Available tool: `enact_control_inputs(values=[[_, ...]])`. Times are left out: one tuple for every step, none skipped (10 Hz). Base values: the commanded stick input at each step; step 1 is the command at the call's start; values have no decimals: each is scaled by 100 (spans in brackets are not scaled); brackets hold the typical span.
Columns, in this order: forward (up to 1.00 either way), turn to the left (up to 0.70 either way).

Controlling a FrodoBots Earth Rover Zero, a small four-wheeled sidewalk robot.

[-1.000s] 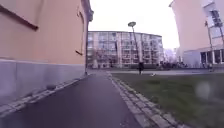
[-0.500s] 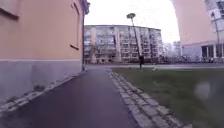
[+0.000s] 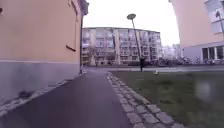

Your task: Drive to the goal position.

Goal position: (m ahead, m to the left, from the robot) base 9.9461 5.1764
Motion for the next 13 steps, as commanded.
enact_control_inputs(values=[[100, 0], [100, 0], [100, 0], [100, 13], [100, 38], [100, 40], [100, 40], [100, 40], [100, 40], [100, 0], [100, 0], [100, 0], [100, 0]])
